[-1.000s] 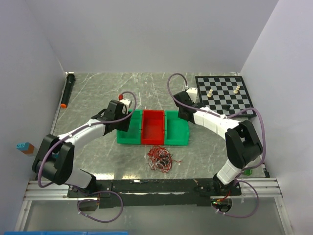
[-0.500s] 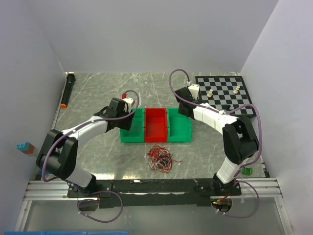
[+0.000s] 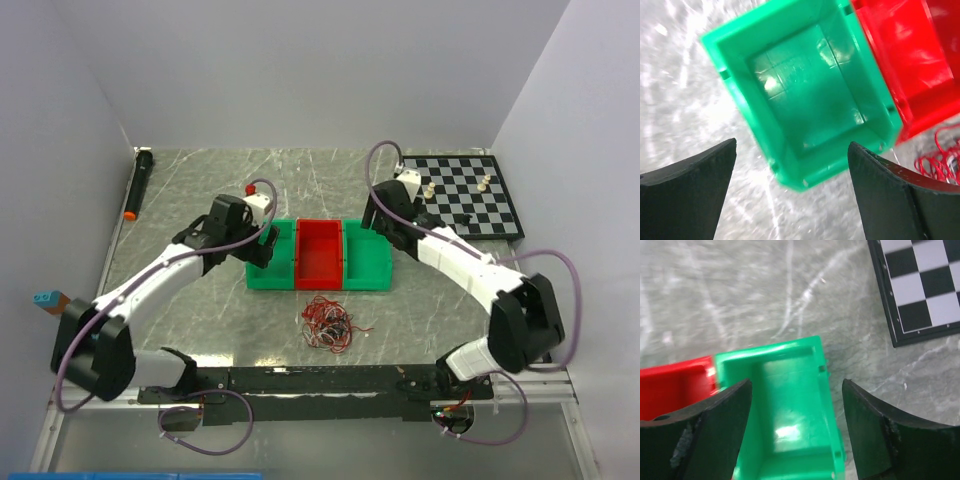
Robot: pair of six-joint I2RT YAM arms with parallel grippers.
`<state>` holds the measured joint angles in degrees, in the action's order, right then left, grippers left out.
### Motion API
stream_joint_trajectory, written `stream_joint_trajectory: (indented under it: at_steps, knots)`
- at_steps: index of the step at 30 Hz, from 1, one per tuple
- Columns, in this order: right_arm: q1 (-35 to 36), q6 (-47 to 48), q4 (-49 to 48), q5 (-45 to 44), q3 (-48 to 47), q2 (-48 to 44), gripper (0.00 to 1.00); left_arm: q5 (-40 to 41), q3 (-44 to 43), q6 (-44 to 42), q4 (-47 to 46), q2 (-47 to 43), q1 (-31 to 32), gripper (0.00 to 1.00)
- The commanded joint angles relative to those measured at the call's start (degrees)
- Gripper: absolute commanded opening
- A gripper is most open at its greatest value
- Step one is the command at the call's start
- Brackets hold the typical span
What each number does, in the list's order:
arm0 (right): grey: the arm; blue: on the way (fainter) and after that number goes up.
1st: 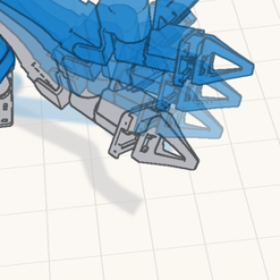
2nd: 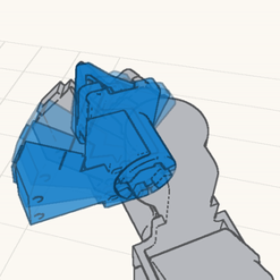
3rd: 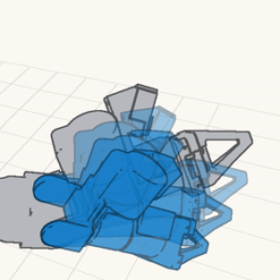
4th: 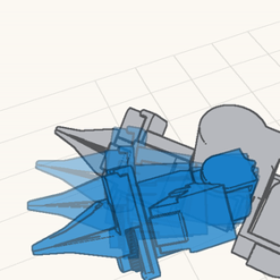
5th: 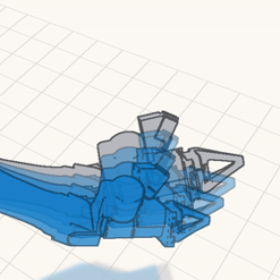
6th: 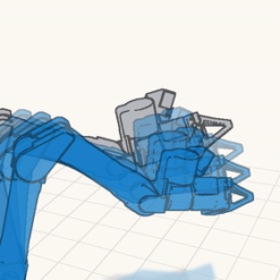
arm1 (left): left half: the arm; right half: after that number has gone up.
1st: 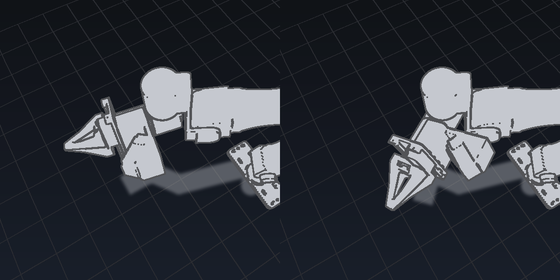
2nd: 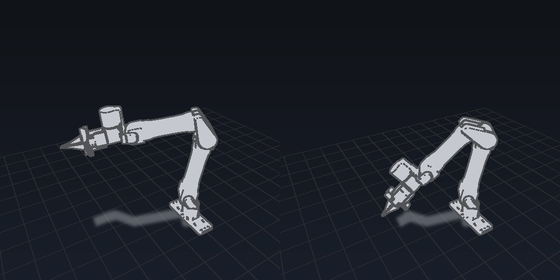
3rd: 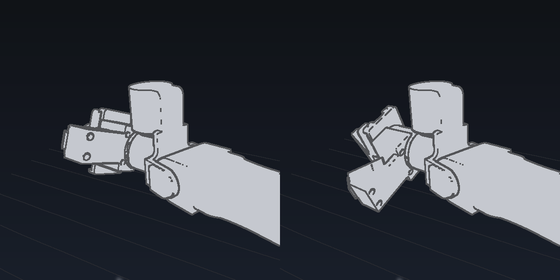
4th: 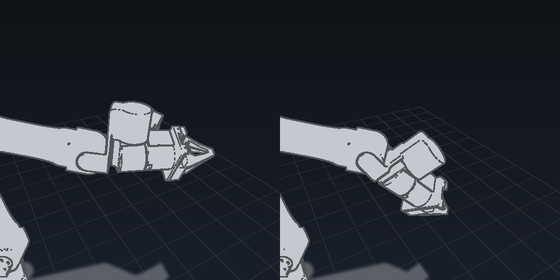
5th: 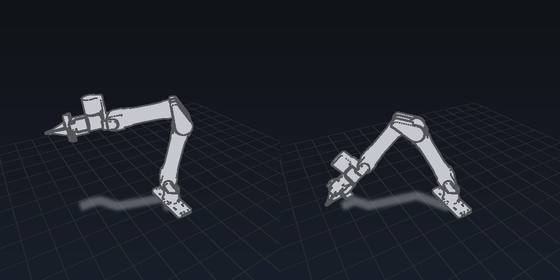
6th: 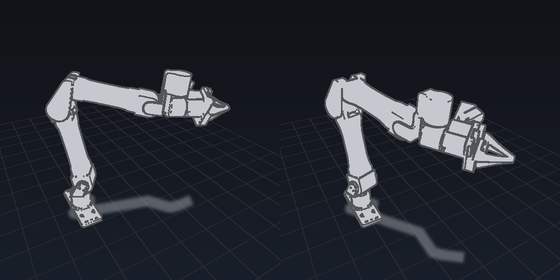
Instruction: Untangle the cables
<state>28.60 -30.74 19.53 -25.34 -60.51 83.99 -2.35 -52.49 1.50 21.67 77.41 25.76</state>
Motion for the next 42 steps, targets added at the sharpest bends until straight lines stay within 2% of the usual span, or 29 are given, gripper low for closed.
stream_joint_trajectory:
  at_steps: [1, 4, 8, 15, 21, 23, 29, 42]
  knots:
    - [2.5, 3.4, -2.0, 2.0, 2.5, -9.8, 0.82, -1.9, -0.8, -8.4, 3.7, -6.6, -1.1, 0.97]
    - [5.6, 5.5, -4.4, 8.6, 8.1, -17.3, 0.82, -8.6, -2.7, -13.4, 7.4, -7.5, -1.6, 0.97]
    - [9.0, 2.4, -3.1, 17.7, 14.2, -23.7, 0.81, -21.9, -6.3, -17.1, 9.9, -5.3, 0.3, 0.97]
    - [12.9, 0.5, -5.5, 32.7, 23.3, -28.4, 0.70, -23.2, -7.1, -17.5, 8.7, 1.5, 11.9, 0.97]
    - [13.2, -1.9, -7.8, 35.2, 28.5, -28.8, 0.56, -26.7, -5.5, -17.1, 6.5, 4.5, 17.3, 0.99]
    - [13.2, -2.7, -9.2, 36.1, 30.1, -29.4, 0.55, -28.9, -5.7, -17.9, 7.0, 5.8, 18.7, 0.96]
    - [13.1, -4.8, -8.5, 34.7, 32.5, -32.3, 0.53, -28.6, -7.6, -21.6, 6.3, 9.8, 22.5, 0.93]
    - [12.7, -7.1, -7.1, 34.4, 36.0, -37.8, 0.51, -29.2, -11.3, -25.5, 2.8, 14.6, 24.4, 0.88]
